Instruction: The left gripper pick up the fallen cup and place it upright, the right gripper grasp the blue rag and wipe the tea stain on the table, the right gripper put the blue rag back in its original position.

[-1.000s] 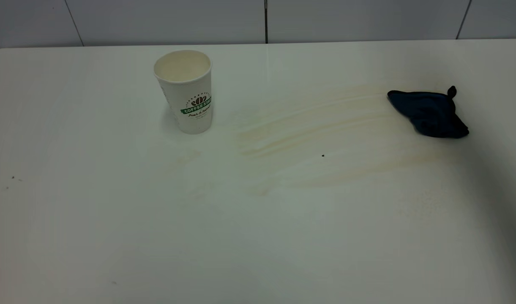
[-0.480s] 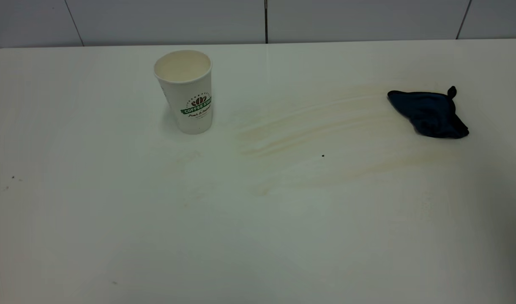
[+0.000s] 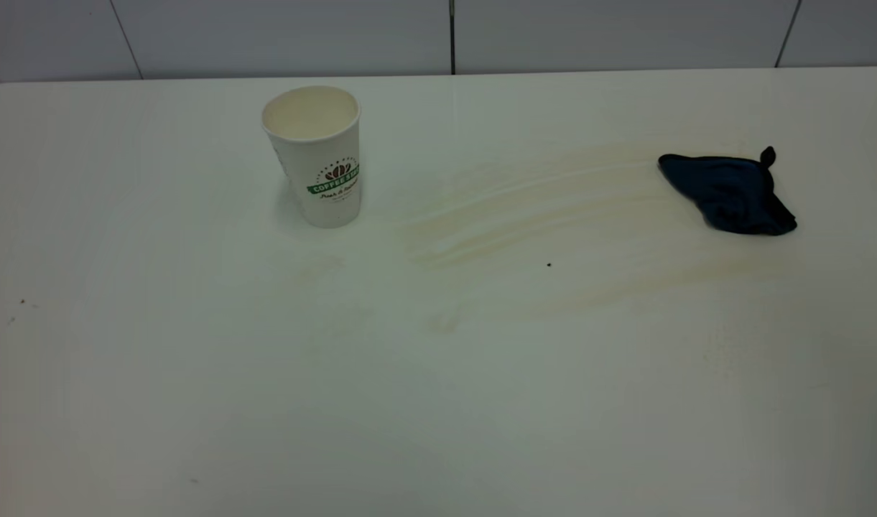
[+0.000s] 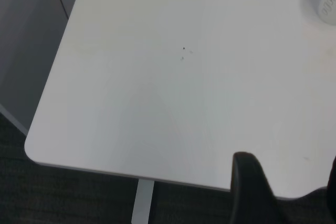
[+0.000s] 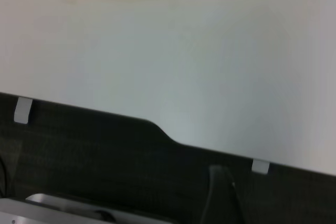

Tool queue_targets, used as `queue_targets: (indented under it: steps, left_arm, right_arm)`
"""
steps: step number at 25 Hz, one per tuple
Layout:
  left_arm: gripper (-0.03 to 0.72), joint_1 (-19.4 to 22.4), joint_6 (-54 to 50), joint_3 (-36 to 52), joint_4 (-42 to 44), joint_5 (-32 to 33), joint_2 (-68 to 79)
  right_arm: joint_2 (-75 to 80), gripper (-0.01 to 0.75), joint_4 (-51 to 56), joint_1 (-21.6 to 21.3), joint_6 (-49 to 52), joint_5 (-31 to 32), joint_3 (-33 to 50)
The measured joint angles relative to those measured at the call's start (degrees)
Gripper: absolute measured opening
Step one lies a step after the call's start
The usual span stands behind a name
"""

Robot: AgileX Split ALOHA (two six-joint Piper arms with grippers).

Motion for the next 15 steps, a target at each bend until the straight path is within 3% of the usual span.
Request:
queue_targets:
  steps: [5, 15]
  left_arm:
    - [0.388, 0.00, 0.00, 0.00, 0.00, 0.05, 0.00]
    - [0.388, 0.00, 0.00, 0.00, 0.00, 0.11, 0.00]
  right_arm:
    - [-11.84, 0.590, -2.13, 2.60, -0.56, 0.20, 3.25]
    - [-25.35, 0.590, -2.61, 2.78, 0.28, -2.28, 10.00]
